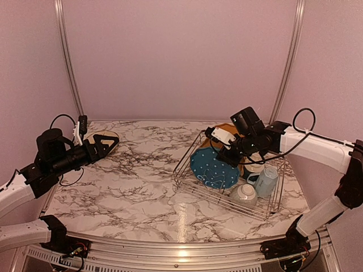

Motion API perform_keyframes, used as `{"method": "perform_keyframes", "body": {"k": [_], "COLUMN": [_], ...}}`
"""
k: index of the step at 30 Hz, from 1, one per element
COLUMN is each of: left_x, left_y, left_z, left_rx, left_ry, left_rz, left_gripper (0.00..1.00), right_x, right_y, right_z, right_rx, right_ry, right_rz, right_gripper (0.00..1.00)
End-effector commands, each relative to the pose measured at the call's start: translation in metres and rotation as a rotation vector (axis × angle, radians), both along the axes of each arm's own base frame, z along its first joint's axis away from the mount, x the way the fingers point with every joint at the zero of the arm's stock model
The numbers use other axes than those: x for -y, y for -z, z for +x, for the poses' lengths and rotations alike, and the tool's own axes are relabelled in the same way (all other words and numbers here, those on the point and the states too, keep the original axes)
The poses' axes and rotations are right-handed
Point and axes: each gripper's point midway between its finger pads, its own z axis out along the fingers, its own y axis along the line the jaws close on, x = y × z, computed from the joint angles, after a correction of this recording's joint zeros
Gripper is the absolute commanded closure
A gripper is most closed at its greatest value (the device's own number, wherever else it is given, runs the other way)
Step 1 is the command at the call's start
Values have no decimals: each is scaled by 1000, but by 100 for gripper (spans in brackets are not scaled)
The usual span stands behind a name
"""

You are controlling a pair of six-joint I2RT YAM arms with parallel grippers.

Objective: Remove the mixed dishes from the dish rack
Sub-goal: Grab the plate from the dish rack, then pass from the right arm to the left

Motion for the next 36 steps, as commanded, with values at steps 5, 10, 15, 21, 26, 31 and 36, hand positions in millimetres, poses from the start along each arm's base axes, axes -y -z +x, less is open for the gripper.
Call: {"method": "perform_keyframes", "body": {"k": [5,10,15,21,26,31,36], "left_x": [2,2,1,-4,-12,-11,-11], "left_y": [0,7,8,17,31,36,47], "left_z": [11,18,22,26,31,33,37], "left_rx": [1,-53,-79,-120,-183,-202,-258], "left_ry": [-25,-46,-62,-103,-172,-173,-188], "left_rz": [12,37,59,55,64,54,99], "left_gripper": [1,1,1,1,1,1,1], "right_x": [12,22,27,32,35,38,42], "right_y": [-57,-68,-85,-114,-138,-161,-188], "right_z": [7,5,1,-8,-18,-21,-9], "right_rx": [138,176,207,253,276,300,288], "right_ry": [117,151,171,183,170,191,329], "right_rz": [42,37,68,138,189,243,327], "right_gripper": [100,100,100,100,100,100,100]}}
